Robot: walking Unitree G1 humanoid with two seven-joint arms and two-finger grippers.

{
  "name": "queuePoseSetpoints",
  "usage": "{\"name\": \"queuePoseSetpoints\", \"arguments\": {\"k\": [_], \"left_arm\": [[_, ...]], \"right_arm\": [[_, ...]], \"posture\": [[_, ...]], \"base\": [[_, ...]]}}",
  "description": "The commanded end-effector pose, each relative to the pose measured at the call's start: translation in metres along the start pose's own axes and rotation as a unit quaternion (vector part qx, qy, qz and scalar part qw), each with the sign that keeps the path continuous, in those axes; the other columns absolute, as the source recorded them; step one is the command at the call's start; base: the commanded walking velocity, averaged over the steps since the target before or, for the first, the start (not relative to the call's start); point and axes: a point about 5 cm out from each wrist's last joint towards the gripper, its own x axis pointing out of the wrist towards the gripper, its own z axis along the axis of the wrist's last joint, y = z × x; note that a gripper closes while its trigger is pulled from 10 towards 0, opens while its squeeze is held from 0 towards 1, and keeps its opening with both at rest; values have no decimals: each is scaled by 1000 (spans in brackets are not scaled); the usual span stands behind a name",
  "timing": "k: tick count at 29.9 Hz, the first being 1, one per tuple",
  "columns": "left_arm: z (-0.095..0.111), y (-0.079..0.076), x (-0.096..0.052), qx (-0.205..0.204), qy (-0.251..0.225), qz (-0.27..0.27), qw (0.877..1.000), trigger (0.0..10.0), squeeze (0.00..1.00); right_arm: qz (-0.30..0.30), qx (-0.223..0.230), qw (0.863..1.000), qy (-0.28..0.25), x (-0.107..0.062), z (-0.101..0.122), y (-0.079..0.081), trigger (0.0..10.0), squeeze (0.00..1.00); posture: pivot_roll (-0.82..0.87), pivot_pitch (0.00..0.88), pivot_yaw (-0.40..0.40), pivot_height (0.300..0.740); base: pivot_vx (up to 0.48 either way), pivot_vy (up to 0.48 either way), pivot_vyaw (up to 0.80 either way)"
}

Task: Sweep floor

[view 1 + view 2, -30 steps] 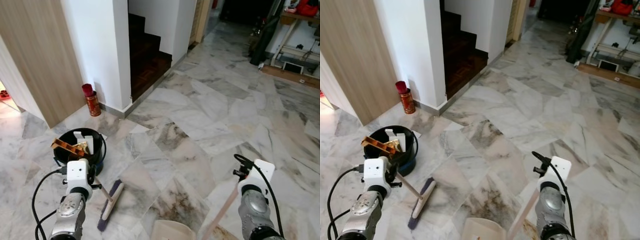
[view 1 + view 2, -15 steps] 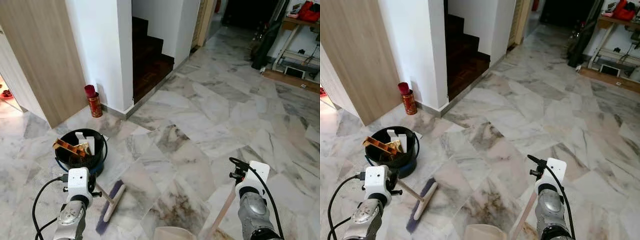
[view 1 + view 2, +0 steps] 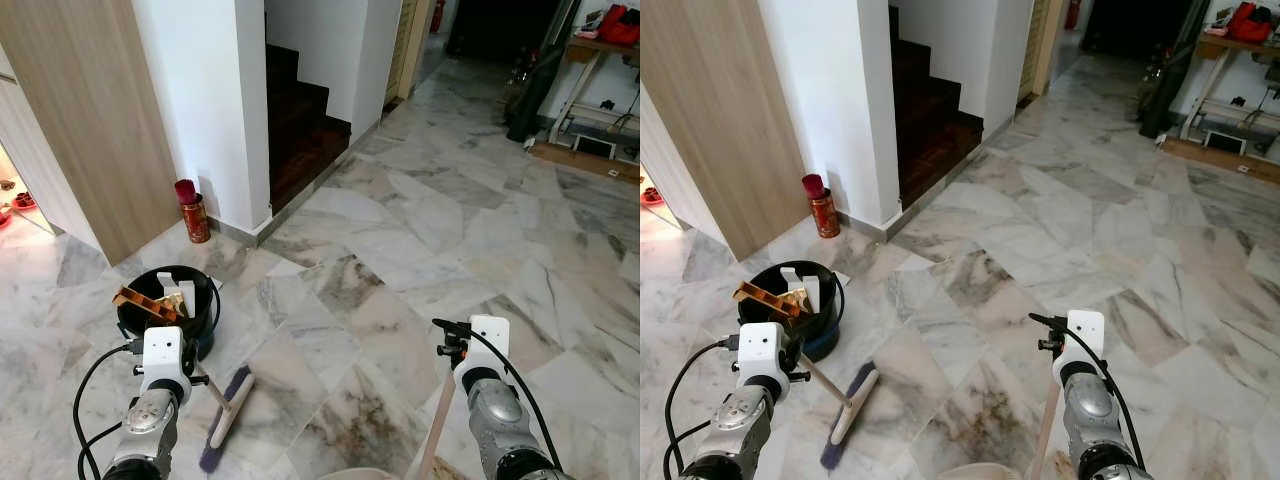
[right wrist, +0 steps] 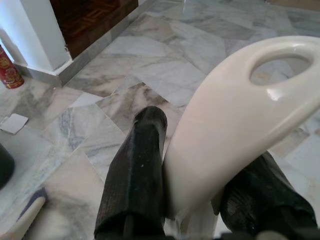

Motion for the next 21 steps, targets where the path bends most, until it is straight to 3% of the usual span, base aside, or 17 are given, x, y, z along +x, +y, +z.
{"name": "queuePoseSetpoints", "arguments": {"k": [1,7,10,14,21], "left_arm": [[-15,0,-4,-2,39,3,999,10000,0],[-15,-18,0,-5,56,-33,998,10000,0],[-14,-24,2,20,63,-54,996,10000,0],[-11,-26,4,33,61,-57,996,10000,0],[-14,-19,2,11,55,-18,998,10000,0]], "right_arm": [[8,-25,1000,5,0,0,-2,10000,0],[-9,-31,999,-1,-5,-3,-15,10000,0],[-24,-27,999,3,-9,-10,-20,10000,0],[-41,-16,999,15,-15,-19,-26,10000,0],[-34,-24,998,42,-18,-27,-25,10000,0]], "posture": [[150,0,-61,740],[75,0,-25,740],[60,0,-13,740],[51,0,-9,740],[118,0,-63,740]], "base": [[0,0,0],[0,0,0],[0,0,0],[0,0,0],[0,0,0]]}}
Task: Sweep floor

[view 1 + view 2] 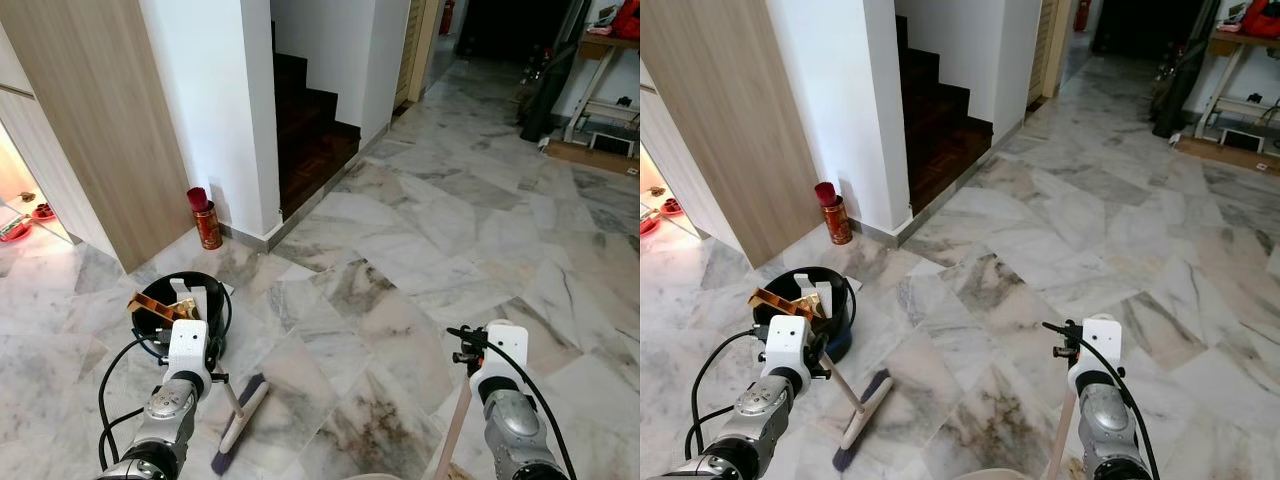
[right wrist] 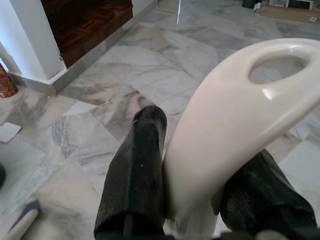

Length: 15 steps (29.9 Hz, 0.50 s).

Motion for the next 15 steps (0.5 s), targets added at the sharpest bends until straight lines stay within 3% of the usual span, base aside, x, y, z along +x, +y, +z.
{"name": "queuePoseSetpoints", "arguments": {"k": [1,15], "left_arm": [[-16,3,-6,-11,33,16,999,10000,0],[-35,20,-20,-1,44,37,998,10000,0]], "right_arm": [[-6,-15,999,50,-7,-18,-6,10000,0],[13,1,997,72,-11,-29,11,10000,0]], "posture": [[118,0,-63,740],[152,0,-57,740]], "base": [[0,0,0],[0,0,0]]}}
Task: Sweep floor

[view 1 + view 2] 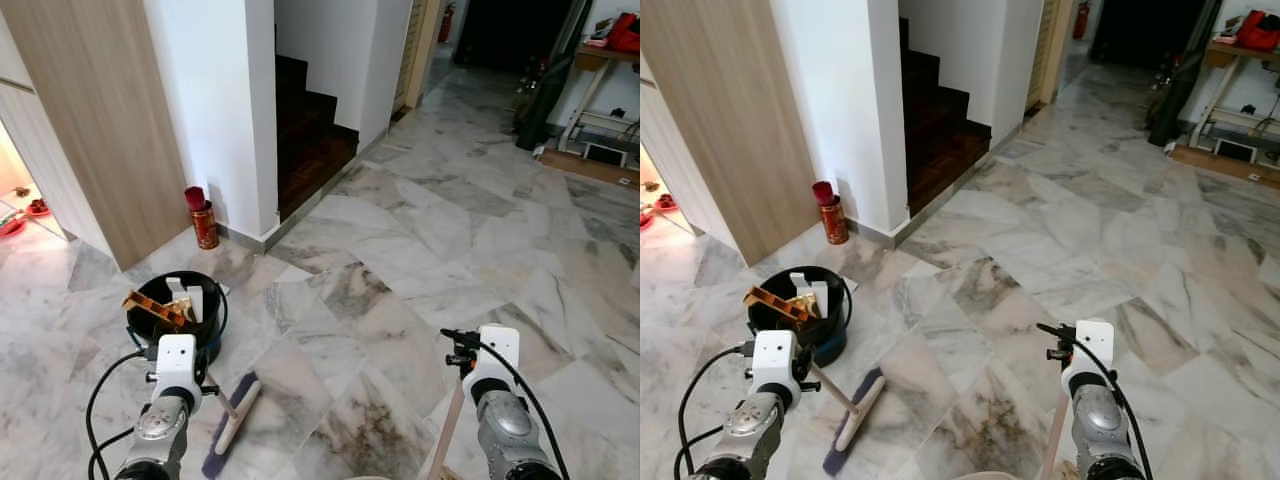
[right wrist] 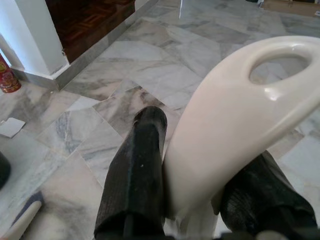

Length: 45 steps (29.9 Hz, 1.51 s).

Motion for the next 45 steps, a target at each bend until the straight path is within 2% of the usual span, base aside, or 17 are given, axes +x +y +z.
{"name": "queuePoseSetpoints", "arguments": {"k": [1,10,15,19,22,25,34,36,38,39,41,43,45], "left_arm": [[-17,8,-6,6,42,9,999,10000,0],[-17,4,-6,9,45,-15,999,10000,0],[-19,5,-7,12,49,-5,999,10000,0],[-29,4,-11,13,75,-1,997,10000,0],[-43,4,-18,29,112,-8,993,10000,0],[-51,6,-22,39,128,-9,991,10000,0],[-57,8,-26,33,136,-2,990,10000,0],[-56,9,-26,33,134,-1,990,10000,0],[-45,12,-21,32,103,7,994,10000,0],[-45,12,-21,32,103,7,994,10000,0],[-27,17,-13,30,60,21,998,10000,0],[-24,18,-12,30,53,23,998,10000,0],[-12,23,-8,32,23,34,999,10000,0]], "right_arm": [[1,-7,998,58,-11,-26,0,10000,0],[3,-3,998,65,-14,-30,0,10000,0],[19,5,997,69,-13,-30,5,10000,0],[28,18,996,85,-14,-35,10,10000,0],[21,22,994,109,-17,-42,10,10000,0],[19,21,993,118,-19,-45,9,10000,0],[19,21,992,120,-20,-48,8,10000,0],[18,21,993,118,-20,-46,8,10000,0],[8,26,995,96,-16,-38,6,10000,0],[8,26,995,96,-16,-38,6,10000,0],[0,31,997,67,-10,-27,5,10000,0],[0,32,998,63,-9,-25,5,10000,0],[1,27,999,39,-4,-15,7,10000,0]], "posture": [[154,0,-55,740],[157,0,-45,740],[169,0,-57,740],[175,0,-60,740],[169,0,-56,740],[169,0,-57,740],[173,0,-60,740],[171,0,-57,740],[174,0,-53,740],[174,0,-53,740],[178,0,-51,740],[178,0,-51,740],[180,0,-47,740]], "base": [[0,0,0],[0,0,0],[0,0,0],[0,0,0],[0,0,0],[0,0,0],[0,0,0],[0,0,0],[0,0,0],[0,0,0],[0,0,0],[0,0,0],[0,0,0]]}}
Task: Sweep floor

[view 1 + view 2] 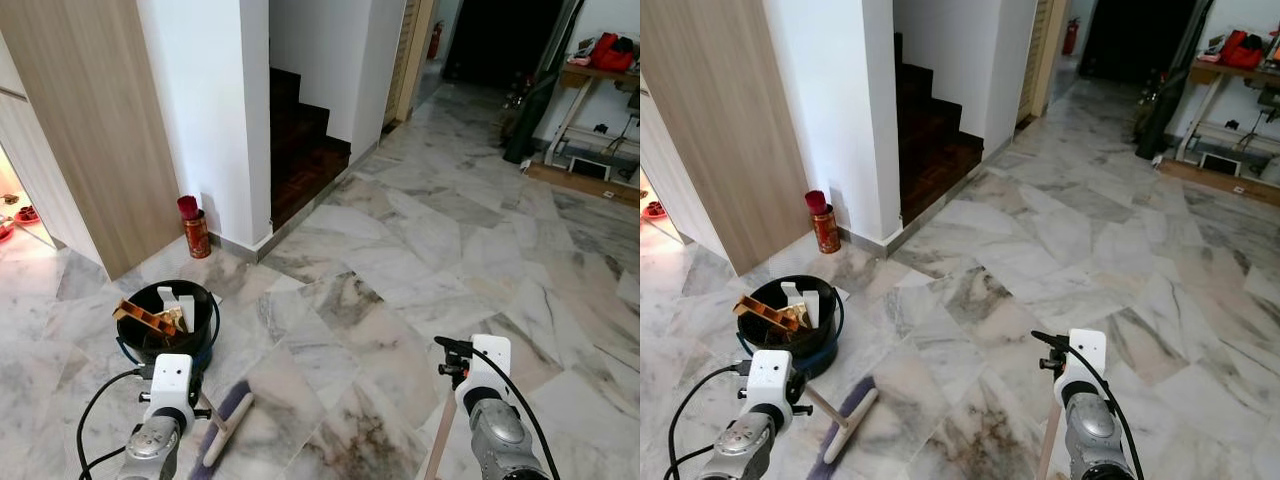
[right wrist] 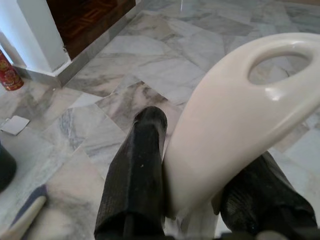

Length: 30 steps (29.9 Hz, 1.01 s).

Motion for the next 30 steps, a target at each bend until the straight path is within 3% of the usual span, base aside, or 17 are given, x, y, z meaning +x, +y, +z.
{"name": "queuePoseSetpoints", "arguments": {"k": [1,4,6,11,12,17,19,21,23,25,27,30], "left_arm": [[11,14,3,5,-20,38,999,10000,0],[19,20,5,16,-36,50,998,10000,0],[26,27,6,45,-42,57,996,10000,0],[40,42,9,131,-49,46,989,10000,0],[41,43,9,137,-49,43,988,10000,0],[46,54,9,179,-30,43,982,10000,0],[44,57,9,198,-8,38,979,10000,0],[29,59,6,230,58,24,971,10000,0],[25,60,5,237,74,20,969,10000,0],[14,61,2,263,113,6,958,10000,0],[-3,60,-4,299,167,-16,939,10000,0],[-28,62,-15,327,236,-37,914,10000,0]], "right_arm": [[-6,3,1000,4,1,0,1,10000,0],[-9,-8,1000,-16,5,10,0,10000,0],[-13,-28,999,-36,9,22,-1,10000,0],[-47,-116,991,-43,15,37,-11,10000,0],[-48,-118,991,-47,15,39,-12,10000,0],[-81,-224,971,-24,17,41,-20,10000,0],[-94,-249,964,-1,18,39,-25,10000,0],[-116,-263,957,45,15,28,-35,10000,0],[-119,-269,954,56,14,25,-37,10000,0],[-117,-290,947,79,11,17,-40,10000,0],[-113,-308,937,120,5,4,-43,10000,0],[-98,-299,931,184,-5,-19,-44,10000,0]], "posture": [[180,0,-46,740],[178,0,-39,740],[176,0,-35,740],[177,0,-25,740],[177,0,-25,740],[176,0,-22,740],[177,0,-23,740],[179,0,-30,740],[179,0,-31,740],[178,0,-31,740],[178,0,-36,740],[169,0,-38,740]], "base": [[0,0,0],[0,0,0],[0,0,0],[0,0,0],[0,0,0],[0,0,0],[0,0,0],[0,0,0],[0,0,0],[0,0,0],[0,0,0],[0,0,0]]}}
